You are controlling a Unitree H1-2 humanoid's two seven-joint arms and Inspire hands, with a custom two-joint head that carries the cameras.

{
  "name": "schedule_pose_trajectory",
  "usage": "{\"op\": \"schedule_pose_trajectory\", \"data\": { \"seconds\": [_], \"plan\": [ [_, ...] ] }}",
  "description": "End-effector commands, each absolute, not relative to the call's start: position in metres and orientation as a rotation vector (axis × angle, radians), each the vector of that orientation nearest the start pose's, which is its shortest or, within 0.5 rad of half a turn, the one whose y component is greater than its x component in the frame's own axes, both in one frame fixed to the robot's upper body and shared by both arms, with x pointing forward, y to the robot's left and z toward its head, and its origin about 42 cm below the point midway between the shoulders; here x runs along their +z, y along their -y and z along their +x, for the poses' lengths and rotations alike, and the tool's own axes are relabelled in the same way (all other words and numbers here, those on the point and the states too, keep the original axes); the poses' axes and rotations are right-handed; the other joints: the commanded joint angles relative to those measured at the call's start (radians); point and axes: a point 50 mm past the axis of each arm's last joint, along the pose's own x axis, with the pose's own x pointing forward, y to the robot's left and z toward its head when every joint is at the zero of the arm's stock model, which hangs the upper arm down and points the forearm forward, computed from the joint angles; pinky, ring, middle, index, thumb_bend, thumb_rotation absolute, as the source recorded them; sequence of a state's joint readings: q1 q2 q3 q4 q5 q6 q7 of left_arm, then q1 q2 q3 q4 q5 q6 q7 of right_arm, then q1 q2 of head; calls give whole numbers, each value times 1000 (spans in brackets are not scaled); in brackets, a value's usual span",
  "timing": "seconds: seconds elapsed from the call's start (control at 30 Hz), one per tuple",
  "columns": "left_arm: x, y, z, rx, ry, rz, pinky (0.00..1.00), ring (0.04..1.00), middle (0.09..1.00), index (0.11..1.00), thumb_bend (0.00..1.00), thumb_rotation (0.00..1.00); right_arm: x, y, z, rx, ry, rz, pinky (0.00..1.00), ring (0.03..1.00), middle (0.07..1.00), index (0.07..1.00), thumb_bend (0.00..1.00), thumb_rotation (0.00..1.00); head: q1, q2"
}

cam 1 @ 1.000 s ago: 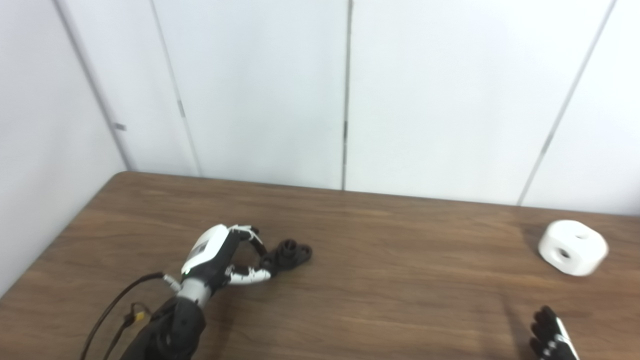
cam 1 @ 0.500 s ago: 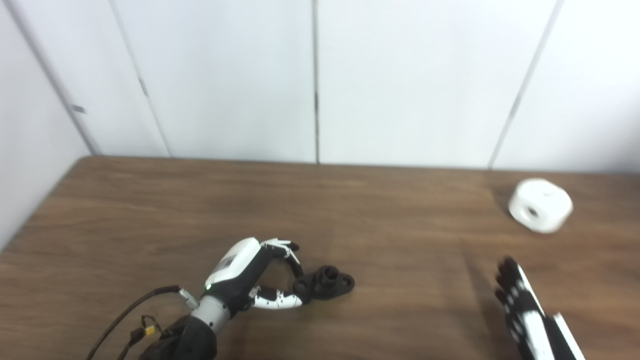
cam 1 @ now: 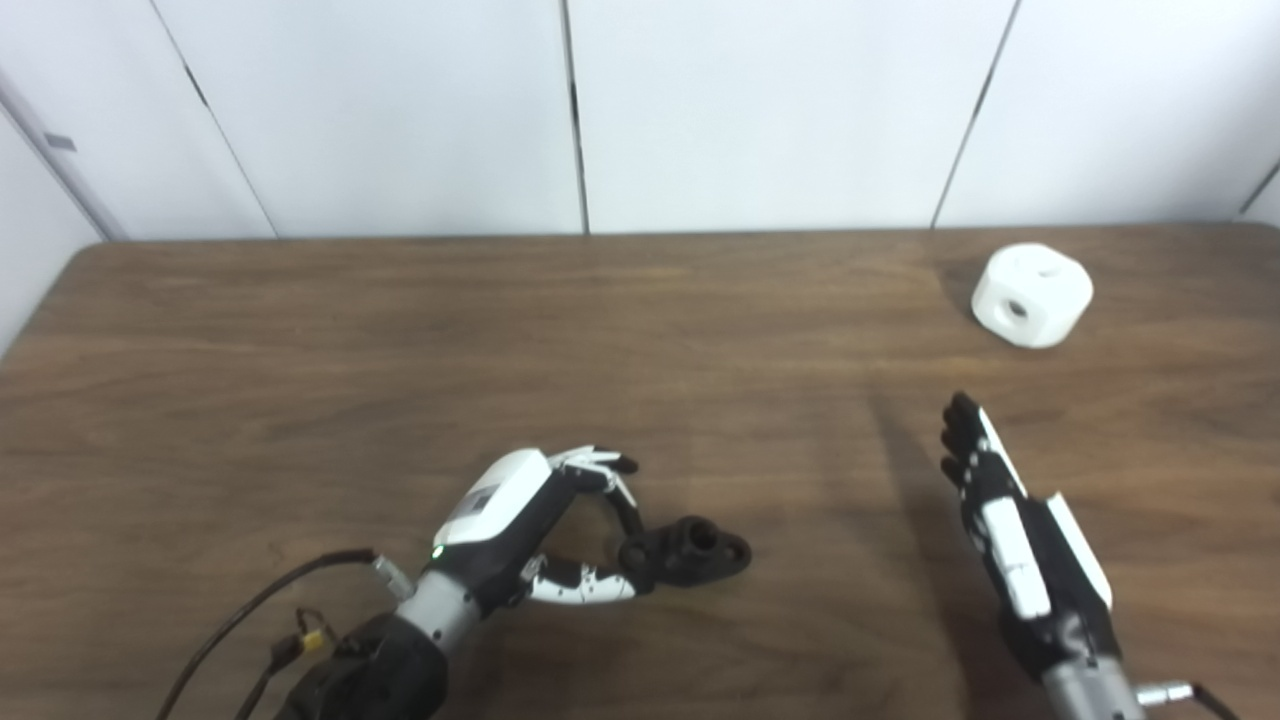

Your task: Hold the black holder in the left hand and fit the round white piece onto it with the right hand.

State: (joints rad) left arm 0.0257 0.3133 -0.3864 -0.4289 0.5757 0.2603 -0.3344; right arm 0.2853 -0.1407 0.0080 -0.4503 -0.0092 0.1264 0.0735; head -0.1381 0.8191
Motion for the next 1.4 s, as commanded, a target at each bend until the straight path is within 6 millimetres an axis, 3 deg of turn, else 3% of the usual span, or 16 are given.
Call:
{"op": "schedule_pose_trajectory", "data": {
  "seconds": [0.0, 0.53, 0.9, 1.07, 1.17, 1.37],
  "plan": [
    [158, -189, 234, -608, 33, 872, 946, 933, 858, 489, 515, 46, 165, 245, 196, 42, 114, -134, 1000, 1000, 1000, 1000, 616, 998, -1, 5],
    [158, -189, 232, -667, -17, 1142, 931, 928, 848, 489, 517, 51, 173, 249, 195, 57, 98, -129, 1000, 1000, 1000, 1000, 614, 1000, 27, 27],
    [156, -187, 228, -644, 9, 1221, 915, 914, 836, 489, 518, 51, 173, 255, 193, 51, 113, -124, 1000, 1000, 1000, 1000, 605, 989, 18, 1],
    [155, -190, 226, -629, 14, 1205, 913, 912, 836, 489, 519, 51, 183, 263, 196, 28, 100, -198, 1000, 1000, 1000, 1000, 607, 997, -17, -33],
    [153, -193, 225, -627, 5, 1210, 918, 919, 841, 489, 519, 52, 189, 266, 199, 18, 107, -207, 1000, 1000, 1000, 1000, 597, 913, -37, -62],
    [149, -198, 222, -623, 18, 1193, 906, 911, 831, 489, 518, 50, 213, 279, 211, -42, 162, -271, 1000, 1000, 1000, 1000, 523, 604, -70, -101]
  ]
}}
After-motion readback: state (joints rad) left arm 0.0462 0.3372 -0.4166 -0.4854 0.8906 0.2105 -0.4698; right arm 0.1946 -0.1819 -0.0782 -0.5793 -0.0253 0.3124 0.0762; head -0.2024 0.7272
